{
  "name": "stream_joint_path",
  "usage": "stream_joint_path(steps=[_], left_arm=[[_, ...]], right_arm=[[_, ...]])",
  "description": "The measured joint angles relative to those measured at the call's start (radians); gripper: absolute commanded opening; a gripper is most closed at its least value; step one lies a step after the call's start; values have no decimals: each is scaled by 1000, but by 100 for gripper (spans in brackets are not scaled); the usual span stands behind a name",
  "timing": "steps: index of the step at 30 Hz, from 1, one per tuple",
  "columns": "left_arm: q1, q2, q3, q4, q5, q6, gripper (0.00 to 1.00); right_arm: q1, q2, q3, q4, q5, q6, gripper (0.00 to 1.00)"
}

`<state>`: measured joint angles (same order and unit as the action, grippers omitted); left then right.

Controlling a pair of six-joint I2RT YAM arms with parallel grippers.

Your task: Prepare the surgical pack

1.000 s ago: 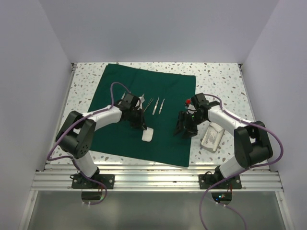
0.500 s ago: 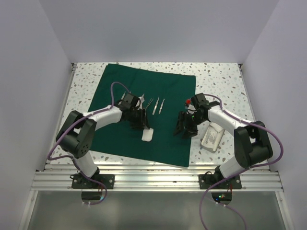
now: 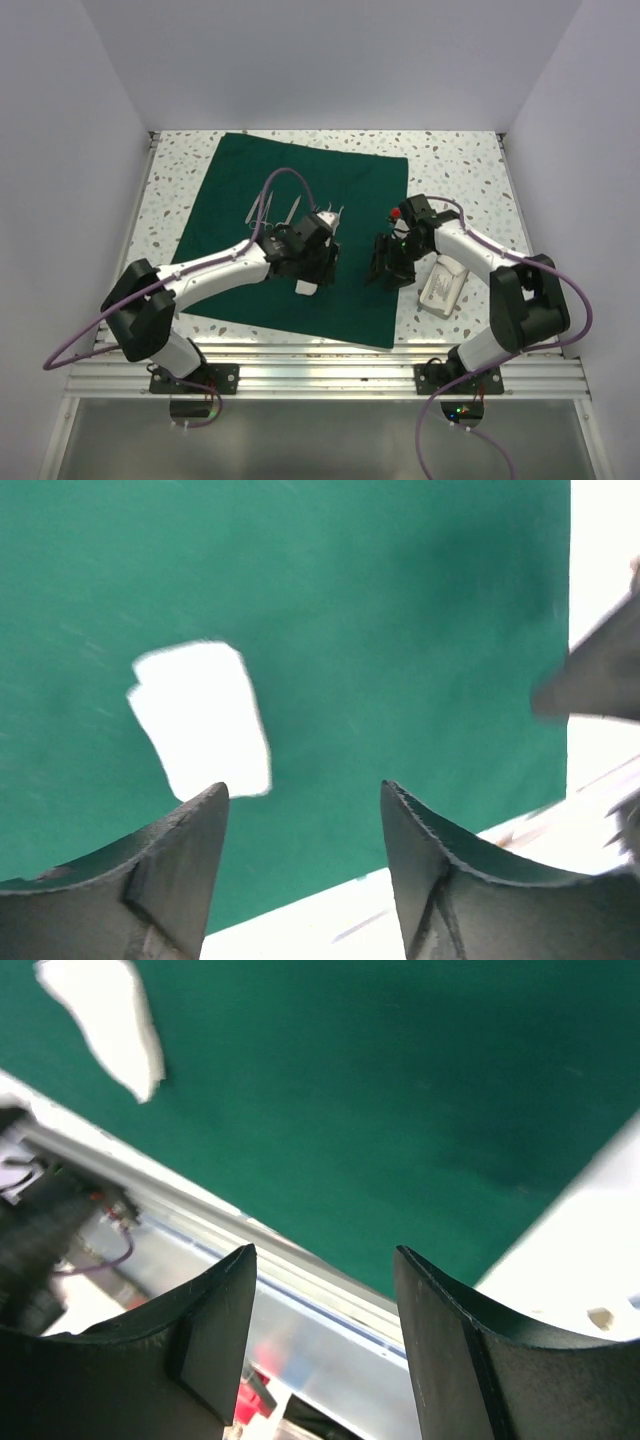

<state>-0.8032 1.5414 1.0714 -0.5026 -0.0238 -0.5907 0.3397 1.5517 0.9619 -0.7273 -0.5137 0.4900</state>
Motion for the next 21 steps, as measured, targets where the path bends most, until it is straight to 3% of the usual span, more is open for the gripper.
stream_joint_path(steps=[3,8,15,21], left_arm=[[-117,21,19,-50,-83,-1,64],[-202,119,67,-155,-267,-7,63],[-226,224,105,-203,-417,-6,51],[-233,261,142,-209,-446,8,50]], right_arm=[[-9,-24,4,-37,57,8,60],[-47,-80,2,-76,104,14,60],[-79,-185,-60,-82,103,20,60],[-87,-205,-85,-83,99,19,60]])
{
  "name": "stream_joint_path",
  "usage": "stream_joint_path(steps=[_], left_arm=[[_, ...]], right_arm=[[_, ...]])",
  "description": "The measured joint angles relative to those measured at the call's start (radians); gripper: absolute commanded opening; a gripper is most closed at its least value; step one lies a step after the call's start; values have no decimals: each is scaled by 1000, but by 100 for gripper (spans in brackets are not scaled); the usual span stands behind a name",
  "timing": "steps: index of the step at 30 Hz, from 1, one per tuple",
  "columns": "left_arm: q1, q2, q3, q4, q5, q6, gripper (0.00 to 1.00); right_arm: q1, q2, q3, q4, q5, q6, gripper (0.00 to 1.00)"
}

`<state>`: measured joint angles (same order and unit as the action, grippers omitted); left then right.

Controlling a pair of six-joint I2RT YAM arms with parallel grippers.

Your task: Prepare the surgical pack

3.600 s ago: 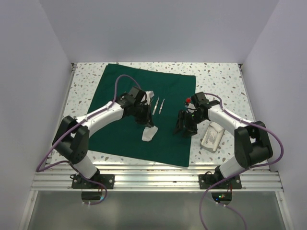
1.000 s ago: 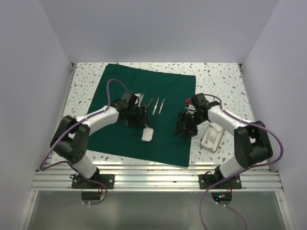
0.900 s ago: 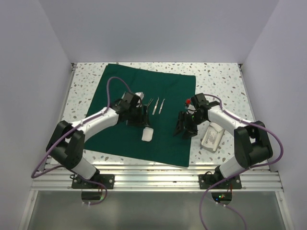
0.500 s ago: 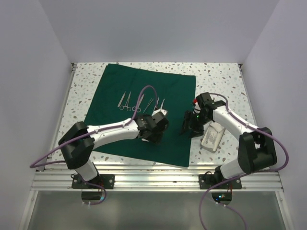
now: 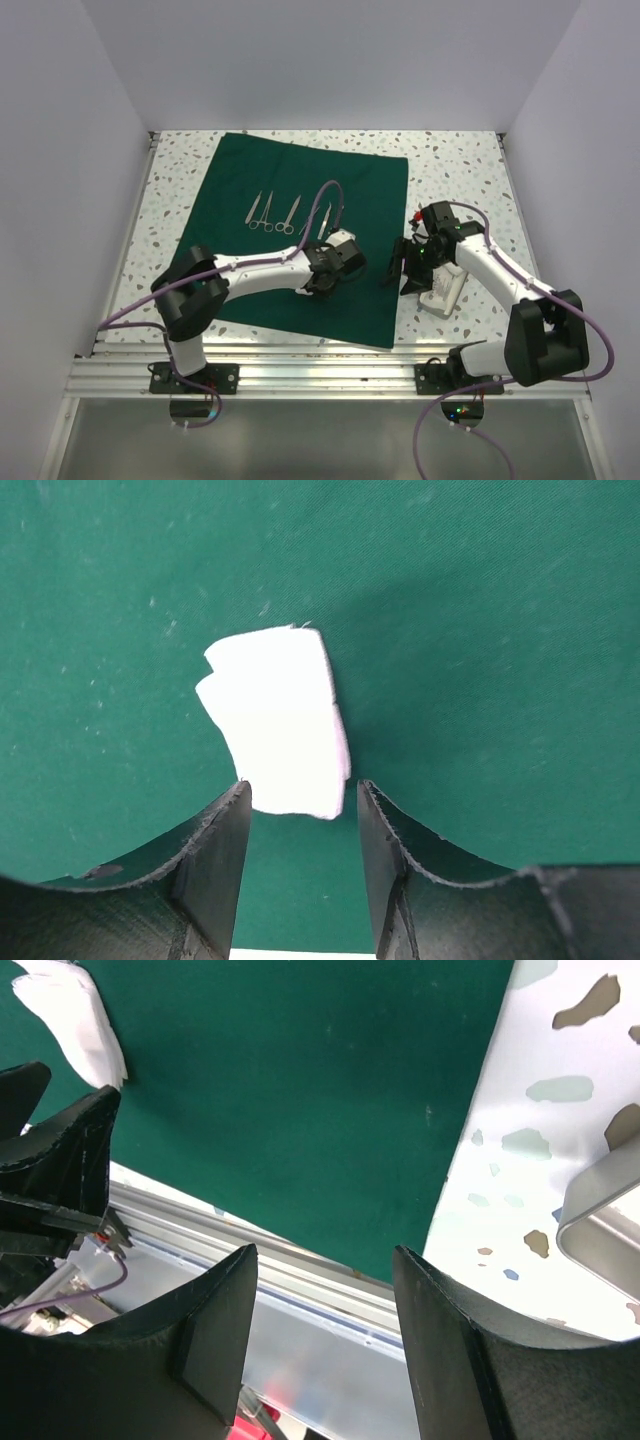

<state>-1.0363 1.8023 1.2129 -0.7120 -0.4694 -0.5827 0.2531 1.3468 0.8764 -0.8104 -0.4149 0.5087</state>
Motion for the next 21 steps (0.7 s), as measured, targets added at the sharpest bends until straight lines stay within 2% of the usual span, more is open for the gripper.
stream_joint_path(steps=[10,13,21], left_arm=[[-18,52,40,-4,-2,0,47],[-18,76,43,-8,-2,0,38],[-19,97,44,-14,-2,1,37]], right_arm=[[-5,2,-4,3,-26,-5,60],[-6,2,-4,3,-29,-6,60],[-13,8,-12,7,-41,-13,60]])
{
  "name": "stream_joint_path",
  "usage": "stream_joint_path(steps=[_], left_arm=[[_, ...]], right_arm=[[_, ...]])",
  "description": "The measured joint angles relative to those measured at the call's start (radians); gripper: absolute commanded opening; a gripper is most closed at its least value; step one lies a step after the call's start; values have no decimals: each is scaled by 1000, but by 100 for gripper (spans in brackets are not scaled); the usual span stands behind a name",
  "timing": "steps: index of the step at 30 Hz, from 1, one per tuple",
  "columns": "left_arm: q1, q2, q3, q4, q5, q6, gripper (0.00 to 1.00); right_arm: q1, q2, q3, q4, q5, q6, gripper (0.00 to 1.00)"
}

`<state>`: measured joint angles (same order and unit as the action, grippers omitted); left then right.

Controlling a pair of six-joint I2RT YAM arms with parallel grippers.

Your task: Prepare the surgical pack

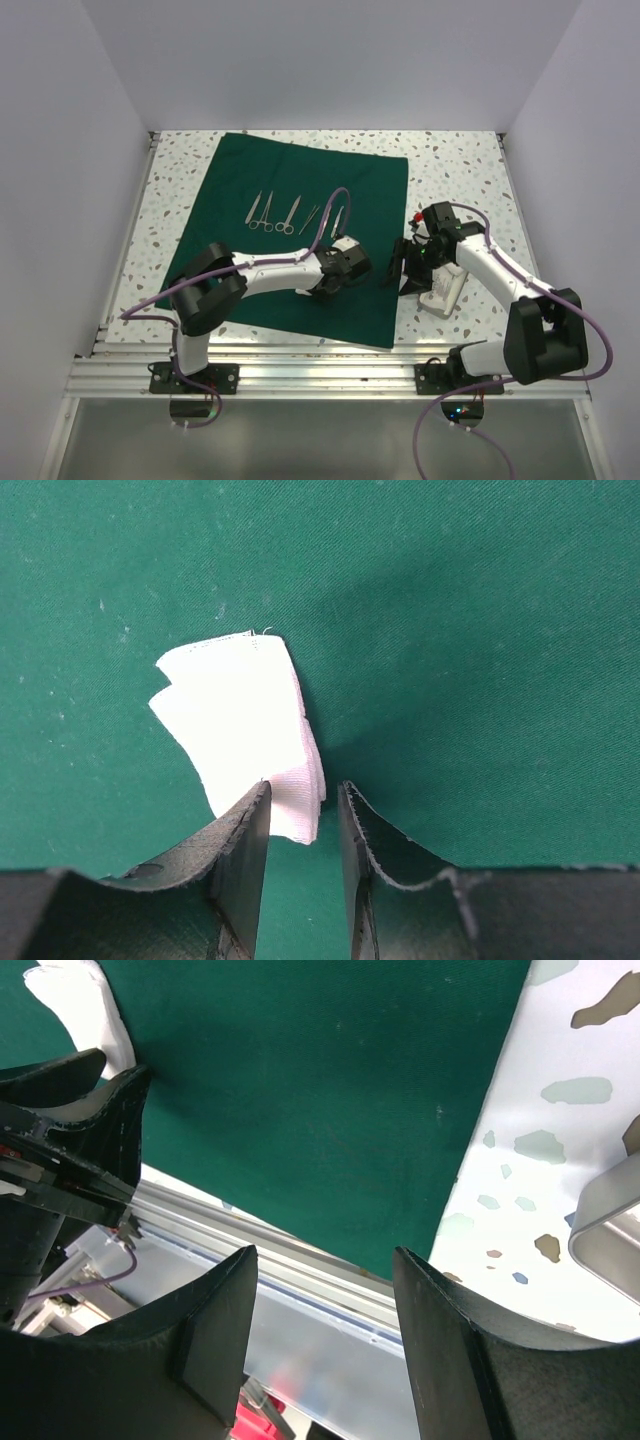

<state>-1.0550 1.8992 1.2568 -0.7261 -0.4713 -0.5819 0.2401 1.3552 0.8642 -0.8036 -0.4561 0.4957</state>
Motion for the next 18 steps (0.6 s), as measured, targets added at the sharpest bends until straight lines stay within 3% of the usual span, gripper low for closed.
stream_joint_path(steps=[12,18], left_arm=[[0,8,5,-2,0,1,38],[0,8,-3,11,-2,3,29]], right_arm=[[-1,0,-1,5,-8,-2,60],[-1,0,-3,6,-8,-3,60]])
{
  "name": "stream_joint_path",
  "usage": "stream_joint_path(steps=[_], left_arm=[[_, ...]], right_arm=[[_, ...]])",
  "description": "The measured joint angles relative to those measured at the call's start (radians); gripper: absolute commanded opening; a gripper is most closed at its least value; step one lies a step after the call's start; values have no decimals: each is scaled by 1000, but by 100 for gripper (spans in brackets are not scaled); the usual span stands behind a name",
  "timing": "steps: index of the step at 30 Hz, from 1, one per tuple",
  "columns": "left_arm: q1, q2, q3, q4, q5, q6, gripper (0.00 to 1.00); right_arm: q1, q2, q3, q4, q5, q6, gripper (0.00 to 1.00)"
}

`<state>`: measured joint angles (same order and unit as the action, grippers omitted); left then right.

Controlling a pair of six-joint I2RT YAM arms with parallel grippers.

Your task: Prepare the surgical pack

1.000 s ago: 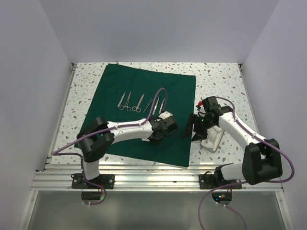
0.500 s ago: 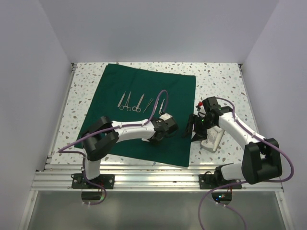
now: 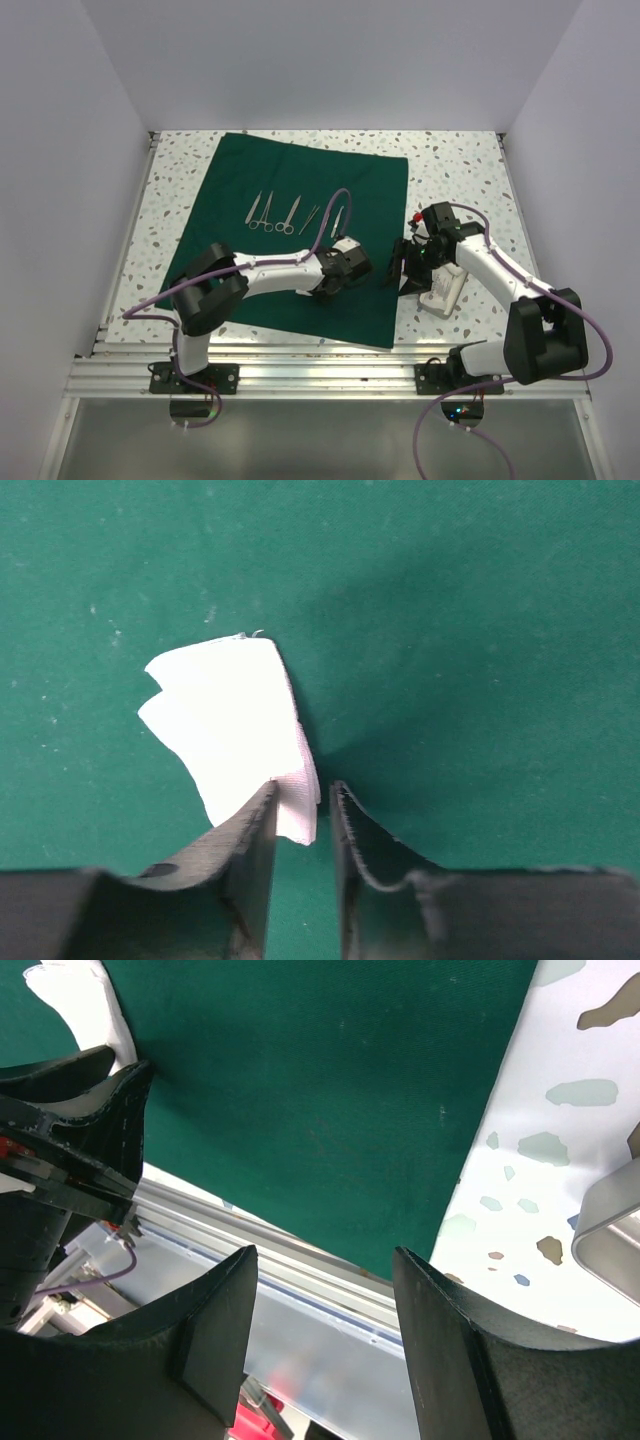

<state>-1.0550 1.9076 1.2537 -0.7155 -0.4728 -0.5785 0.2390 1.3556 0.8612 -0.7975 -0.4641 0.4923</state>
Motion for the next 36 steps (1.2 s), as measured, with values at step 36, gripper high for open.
stream_joint_path(steps=[36], left_arm=[[56,-129,-3,-25,54,54,0]], right_arm=[[0,-1,-6,0,-30,-15,60]])
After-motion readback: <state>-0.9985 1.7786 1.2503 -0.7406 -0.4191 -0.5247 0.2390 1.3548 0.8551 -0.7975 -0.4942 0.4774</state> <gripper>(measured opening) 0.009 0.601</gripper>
